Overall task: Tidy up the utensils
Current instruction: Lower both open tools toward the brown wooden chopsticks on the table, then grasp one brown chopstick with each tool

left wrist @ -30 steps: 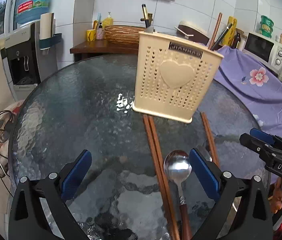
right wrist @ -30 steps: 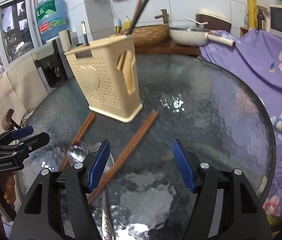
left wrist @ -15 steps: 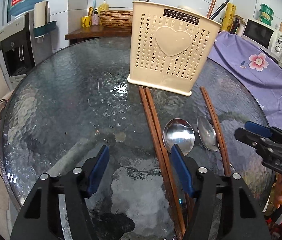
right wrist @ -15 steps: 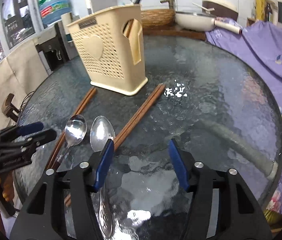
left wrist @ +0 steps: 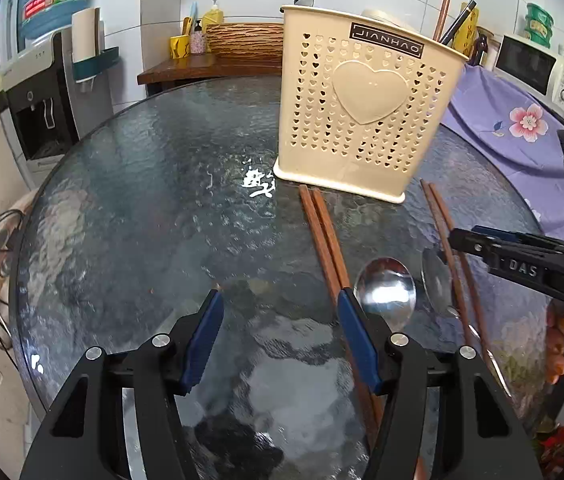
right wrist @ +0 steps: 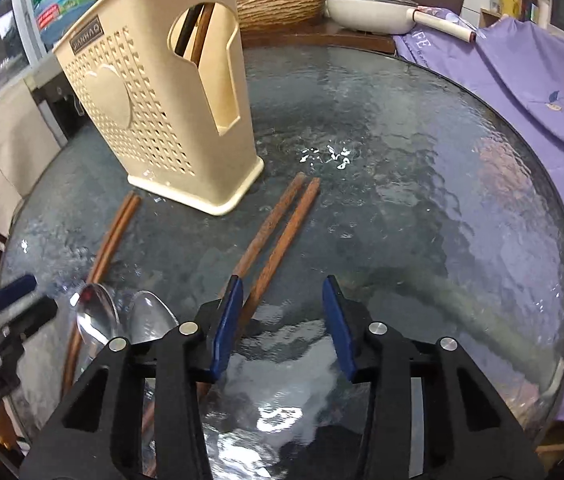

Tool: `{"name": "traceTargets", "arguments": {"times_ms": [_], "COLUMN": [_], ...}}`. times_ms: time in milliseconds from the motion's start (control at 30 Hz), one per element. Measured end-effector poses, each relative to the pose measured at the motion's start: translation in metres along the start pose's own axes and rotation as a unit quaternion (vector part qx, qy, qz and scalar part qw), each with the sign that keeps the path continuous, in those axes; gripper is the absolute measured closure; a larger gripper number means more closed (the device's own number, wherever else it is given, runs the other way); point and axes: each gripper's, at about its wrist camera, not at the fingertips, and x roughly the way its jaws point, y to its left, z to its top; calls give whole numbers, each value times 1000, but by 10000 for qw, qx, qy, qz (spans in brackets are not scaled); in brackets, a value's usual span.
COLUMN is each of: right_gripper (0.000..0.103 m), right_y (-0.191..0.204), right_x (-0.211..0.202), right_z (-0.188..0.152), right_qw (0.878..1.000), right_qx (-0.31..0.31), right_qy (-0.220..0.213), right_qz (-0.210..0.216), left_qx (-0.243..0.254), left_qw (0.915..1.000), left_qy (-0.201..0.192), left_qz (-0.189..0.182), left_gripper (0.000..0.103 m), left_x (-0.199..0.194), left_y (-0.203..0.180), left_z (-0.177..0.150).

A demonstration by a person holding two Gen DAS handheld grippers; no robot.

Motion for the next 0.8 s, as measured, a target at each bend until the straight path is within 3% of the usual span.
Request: {"name": "traceTargets", "arguments": {"times_ms": [233, 400, 533, 800], "right_gripper": [65, 67, 70, 71], "right_y": [-23, -21, -21, -23], "right_x": [-2, 2, 4, 7], "right_z": [6, 8, 12, 15], "right_qw": [9998, 9998, 9997, 9998], "right_qx": [118, -59, -58, -10], "right_qy": [132, 152, 155, 146], "right_qz": [82, -131, -162, -137], "left_qx": [56, 189, 378, 572], "left_qw": [9999, 9993, 9981, 9972], "left_qy": [124, 266, 470, 474], "left_qz": [-73, -182, -129, 37], "left_gripper": [54, 57, 62, 64], "left_x": [16, 30, 47, 54], "left_y": [2, -5, -12, -12], "left_z": [23, 35, 39, 41]}}
